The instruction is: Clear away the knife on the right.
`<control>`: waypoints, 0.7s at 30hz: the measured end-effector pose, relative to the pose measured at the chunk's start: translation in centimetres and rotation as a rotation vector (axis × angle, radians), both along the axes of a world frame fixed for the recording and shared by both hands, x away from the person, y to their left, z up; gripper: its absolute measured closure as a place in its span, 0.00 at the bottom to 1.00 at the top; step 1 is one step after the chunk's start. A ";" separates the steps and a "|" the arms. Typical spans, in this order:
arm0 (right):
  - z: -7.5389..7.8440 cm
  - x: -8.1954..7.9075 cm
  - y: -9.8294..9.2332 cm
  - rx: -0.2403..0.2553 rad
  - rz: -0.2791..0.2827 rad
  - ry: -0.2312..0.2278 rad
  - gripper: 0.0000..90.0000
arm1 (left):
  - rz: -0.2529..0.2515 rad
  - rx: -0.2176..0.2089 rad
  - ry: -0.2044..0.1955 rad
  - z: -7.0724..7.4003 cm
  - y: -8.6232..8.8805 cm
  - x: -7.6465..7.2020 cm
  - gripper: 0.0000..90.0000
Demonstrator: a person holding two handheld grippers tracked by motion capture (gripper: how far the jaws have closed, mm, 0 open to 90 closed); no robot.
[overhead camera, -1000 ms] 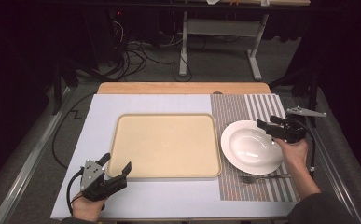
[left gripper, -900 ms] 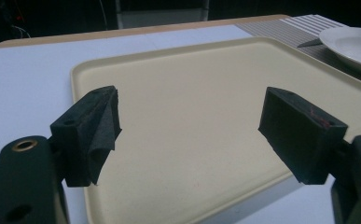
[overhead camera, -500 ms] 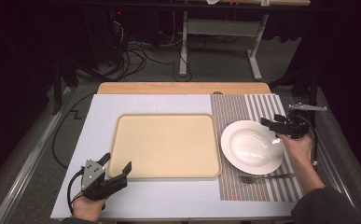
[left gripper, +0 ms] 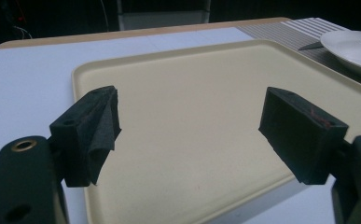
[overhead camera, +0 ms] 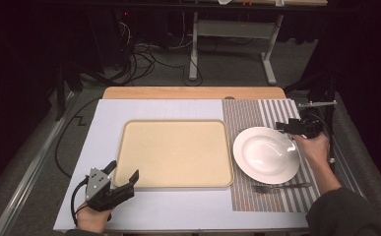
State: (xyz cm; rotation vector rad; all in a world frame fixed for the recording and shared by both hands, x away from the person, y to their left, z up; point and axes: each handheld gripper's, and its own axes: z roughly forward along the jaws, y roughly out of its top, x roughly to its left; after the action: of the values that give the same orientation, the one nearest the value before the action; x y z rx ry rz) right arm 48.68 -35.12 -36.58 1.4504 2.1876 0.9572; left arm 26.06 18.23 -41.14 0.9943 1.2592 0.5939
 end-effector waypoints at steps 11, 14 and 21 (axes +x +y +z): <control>-0.5 2.0 -0.8 -0.082 0.002 0.086 0.51 | 0.007 -0.009 -0.007 0.1 0.1 0.0 0.23; -0.8 2.7 -1.2 -0.103 0.010 0.130 0.53 | 0.007 -0.010 -0.006 0.1 0.1 0.0 0.23; -1.4 3.6 -1.1 -0.171 0.037 0.210 0.60 | 0.005 -0.008 -0.002 0.1 0.1 0.0 0.23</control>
State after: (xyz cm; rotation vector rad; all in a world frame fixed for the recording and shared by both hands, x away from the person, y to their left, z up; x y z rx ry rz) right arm 52.29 -36.19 -37.98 1.4921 2.3858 0.6344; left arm 26.05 18.30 -41.06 0.9838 1.2617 0.5937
